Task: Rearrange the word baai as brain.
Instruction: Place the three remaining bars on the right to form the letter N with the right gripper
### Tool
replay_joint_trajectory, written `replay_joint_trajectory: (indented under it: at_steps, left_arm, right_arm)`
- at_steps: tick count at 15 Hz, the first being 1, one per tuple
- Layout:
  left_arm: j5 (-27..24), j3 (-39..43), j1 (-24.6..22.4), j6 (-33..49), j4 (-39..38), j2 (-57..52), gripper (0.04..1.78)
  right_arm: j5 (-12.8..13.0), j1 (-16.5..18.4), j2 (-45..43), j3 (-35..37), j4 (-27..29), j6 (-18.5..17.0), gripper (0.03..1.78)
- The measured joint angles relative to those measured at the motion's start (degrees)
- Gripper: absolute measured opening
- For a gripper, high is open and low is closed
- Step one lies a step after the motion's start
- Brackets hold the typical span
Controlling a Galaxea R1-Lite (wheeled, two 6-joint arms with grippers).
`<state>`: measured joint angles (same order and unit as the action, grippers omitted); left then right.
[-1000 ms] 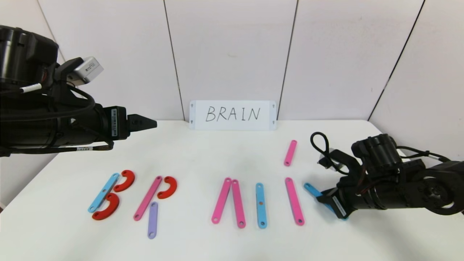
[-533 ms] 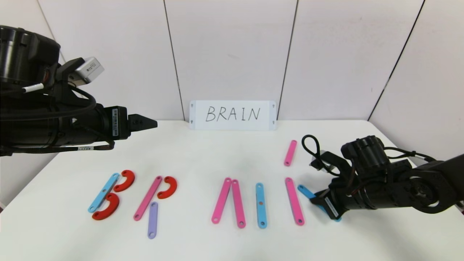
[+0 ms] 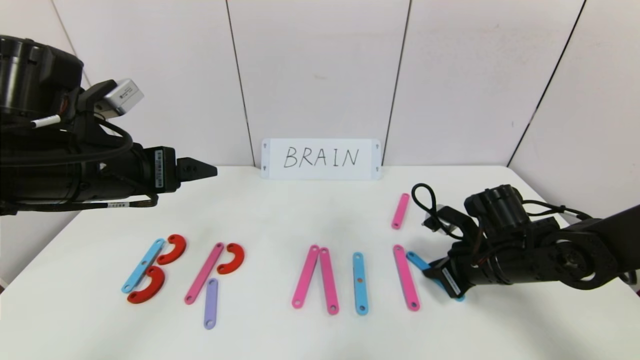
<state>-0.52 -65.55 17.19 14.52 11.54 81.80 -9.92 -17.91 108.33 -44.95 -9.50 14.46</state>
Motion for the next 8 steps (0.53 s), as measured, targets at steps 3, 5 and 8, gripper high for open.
replay_joint_trajectory:
  at_steps: [3,5,8]
  left_arm:
    - [0.00,0.00,-0.05,-0.05,-0.02,0.00,1.69]
    - [0.00,0.00,-0.05,-0.02,-0.02,0.00,1.69]
    - [0.00,0.00,-0.05,-0.02,0.00,0.00,1.69]
  right_arm:
    - [0.04,-0.04,0.61,-0.69,-0.04,0.01,0.28]
    - [0.09,-0.09,0.94,-0.91,-0.06,0.01,0.28]
    - [0.11,-0.15,1.34,-1.13,-0.09,0.09,0.28]
